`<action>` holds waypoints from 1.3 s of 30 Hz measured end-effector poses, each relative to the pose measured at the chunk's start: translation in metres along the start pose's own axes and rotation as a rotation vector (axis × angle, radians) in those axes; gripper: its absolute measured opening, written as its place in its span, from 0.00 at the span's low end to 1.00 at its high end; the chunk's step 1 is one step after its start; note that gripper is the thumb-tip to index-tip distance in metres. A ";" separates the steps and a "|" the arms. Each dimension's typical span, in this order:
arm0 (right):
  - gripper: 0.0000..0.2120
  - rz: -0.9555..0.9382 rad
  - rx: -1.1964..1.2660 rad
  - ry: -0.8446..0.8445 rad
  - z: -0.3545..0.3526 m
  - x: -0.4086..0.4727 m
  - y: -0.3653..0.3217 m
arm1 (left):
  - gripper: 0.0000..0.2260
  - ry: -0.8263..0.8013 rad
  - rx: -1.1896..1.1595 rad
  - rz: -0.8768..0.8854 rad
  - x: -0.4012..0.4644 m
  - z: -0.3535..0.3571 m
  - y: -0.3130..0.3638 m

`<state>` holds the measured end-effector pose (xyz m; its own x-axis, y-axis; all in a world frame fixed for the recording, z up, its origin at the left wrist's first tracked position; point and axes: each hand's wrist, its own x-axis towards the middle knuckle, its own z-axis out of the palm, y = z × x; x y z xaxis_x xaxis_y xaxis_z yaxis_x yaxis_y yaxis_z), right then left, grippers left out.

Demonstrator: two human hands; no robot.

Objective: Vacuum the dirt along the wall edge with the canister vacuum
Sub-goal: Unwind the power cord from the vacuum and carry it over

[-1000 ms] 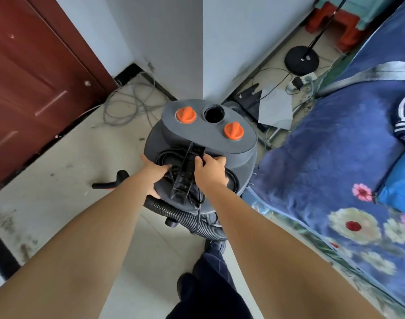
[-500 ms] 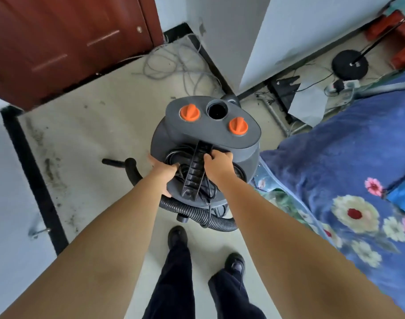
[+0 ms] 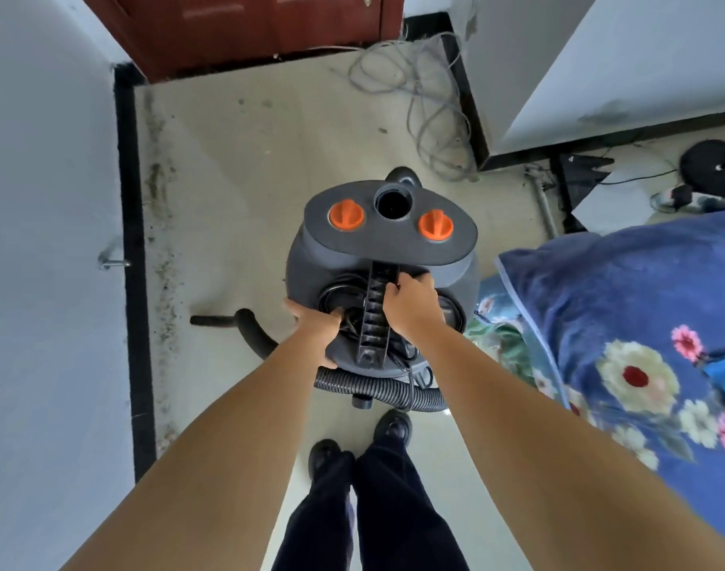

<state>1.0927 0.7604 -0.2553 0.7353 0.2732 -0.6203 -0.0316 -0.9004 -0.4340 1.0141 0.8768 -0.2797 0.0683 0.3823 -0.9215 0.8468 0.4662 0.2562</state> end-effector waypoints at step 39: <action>0.16 -0.210 -0.261 -0.099 0.162 -0.342 0.240 | 0.43 0.089 -0.260 -0.099 -0.155 0.020 -0.477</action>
<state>0.7235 0.5055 -0.2534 0.6375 0.4821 -0.6010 0.2972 -0.8735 -0.3855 0.6105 0.5793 -0.2649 -0.0644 0.3875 -0.9196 0.6827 0.6892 0.2426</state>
